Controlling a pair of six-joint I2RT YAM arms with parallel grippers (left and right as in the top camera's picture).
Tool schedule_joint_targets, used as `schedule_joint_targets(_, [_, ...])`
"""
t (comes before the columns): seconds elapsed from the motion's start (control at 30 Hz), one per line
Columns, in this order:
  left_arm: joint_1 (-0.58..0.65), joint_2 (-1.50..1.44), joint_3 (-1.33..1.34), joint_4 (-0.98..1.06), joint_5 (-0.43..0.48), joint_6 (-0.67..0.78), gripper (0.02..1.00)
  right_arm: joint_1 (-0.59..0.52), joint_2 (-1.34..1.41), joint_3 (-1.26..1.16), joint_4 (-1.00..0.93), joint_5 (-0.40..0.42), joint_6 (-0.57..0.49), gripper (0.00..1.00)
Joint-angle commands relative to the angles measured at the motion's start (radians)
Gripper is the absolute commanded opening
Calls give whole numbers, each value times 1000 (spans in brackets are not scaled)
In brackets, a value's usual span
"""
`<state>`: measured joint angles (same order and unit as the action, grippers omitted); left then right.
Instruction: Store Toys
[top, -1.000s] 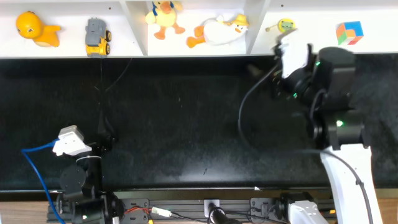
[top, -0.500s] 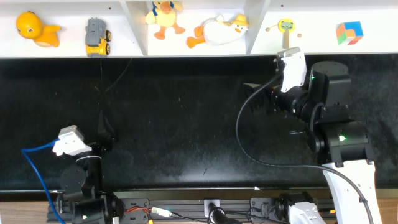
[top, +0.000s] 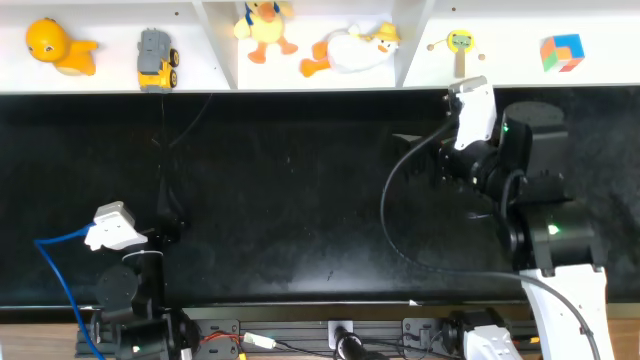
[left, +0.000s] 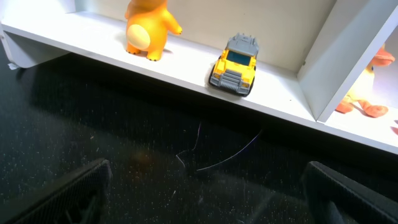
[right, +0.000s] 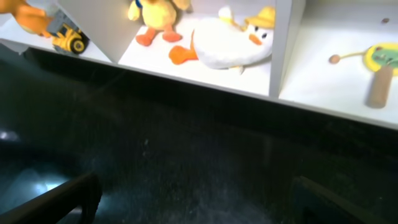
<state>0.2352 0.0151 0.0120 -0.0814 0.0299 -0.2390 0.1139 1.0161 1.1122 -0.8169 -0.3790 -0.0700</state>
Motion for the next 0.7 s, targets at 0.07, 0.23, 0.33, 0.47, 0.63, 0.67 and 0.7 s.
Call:
schedule_joint_targets(0.07, [-6, -12, -4, 0, 2, -17, 998, 3, -177, -47, -24, 205, -65, 996])
schedule_joint_targets(0.23, [-6, -12, -4, 0, 2, -17, 998, 3, -412, -227, 108, 340, -65, 993])
schedule_joint_targets(0.33, [-6, -12, -4, 0, 2, -17, 998, 3, -558, -356, 159, 353, -64, 996])
schedule_joint_targets(0.47, [-6, -12, -4, 0, 2, -17, 998, 2, -740, -524, 193, 331, -16, 996])
schedule_joint_targets(0.63, [-6, -12, -4, 0, 2, -17, 998, 1, -903, -667, 227, 327, 130, 996])
schedule_joint_targets(0.67, [-6, -12, -4, 0, 2, -17, 998, 1, -923, -690, 237, 327, 148, 996])
schedule_joint_targets(0.7, [-6, -12, -4, 0, 2, -17, 998, 1, -937, -710, 248, 327, 153, 996])
